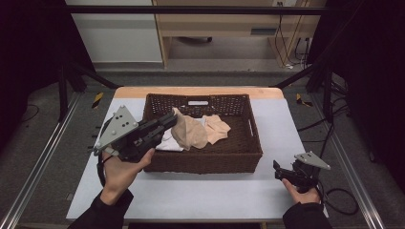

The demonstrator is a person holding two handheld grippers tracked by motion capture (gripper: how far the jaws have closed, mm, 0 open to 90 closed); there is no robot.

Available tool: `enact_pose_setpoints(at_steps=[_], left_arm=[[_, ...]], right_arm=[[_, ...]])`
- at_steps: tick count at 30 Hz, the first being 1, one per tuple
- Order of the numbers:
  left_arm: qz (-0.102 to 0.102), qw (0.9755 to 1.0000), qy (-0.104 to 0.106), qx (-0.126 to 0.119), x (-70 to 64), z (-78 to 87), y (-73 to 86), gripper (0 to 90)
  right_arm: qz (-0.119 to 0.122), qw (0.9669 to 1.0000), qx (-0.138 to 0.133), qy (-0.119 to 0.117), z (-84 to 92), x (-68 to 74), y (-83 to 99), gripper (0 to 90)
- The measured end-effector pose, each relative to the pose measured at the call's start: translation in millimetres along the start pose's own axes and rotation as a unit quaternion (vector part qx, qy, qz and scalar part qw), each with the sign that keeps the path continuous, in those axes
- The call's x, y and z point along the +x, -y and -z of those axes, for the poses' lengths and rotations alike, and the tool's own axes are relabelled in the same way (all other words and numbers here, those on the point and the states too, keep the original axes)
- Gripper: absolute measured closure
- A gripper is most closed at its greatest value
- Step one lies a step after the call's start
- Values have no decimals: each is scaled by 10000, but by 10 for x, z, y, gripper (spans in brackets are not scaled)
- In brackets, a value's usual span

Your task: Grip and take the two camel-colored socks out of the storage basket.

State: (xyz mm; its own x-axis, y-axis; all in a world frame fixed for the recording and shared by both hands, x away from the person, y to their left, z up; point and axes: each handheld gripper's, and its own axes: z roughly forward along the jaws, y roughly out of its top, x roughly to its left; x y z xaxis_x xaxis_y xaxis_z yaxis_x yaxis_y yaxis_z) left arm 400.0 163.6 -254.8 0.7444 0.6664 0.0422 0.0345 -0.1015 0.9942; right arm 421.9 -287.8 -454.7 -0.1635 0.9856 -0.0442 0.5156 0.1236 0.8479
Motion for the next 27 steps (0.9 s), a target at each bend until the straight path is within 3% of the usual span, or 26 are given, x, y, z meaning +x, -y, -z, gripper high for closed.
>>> enact_pose_setpoints(at_steps=[7,16,23,27], left_arm=[[-78,9997,174,143,-169,167,106,868],[62,9979,373,522,-286,269,411,868],[209,9936,478,1006,-321,210,791,867],[361,9890,476,1356,-302,137,1024,867]], right_arm=[[21,10000,9,5,2,5,4,58],[40,10000,7,22,5,7,10,61],[51,10000,19,24,6,12,11,61],[56,10000,28,22,3,12,13,61]])
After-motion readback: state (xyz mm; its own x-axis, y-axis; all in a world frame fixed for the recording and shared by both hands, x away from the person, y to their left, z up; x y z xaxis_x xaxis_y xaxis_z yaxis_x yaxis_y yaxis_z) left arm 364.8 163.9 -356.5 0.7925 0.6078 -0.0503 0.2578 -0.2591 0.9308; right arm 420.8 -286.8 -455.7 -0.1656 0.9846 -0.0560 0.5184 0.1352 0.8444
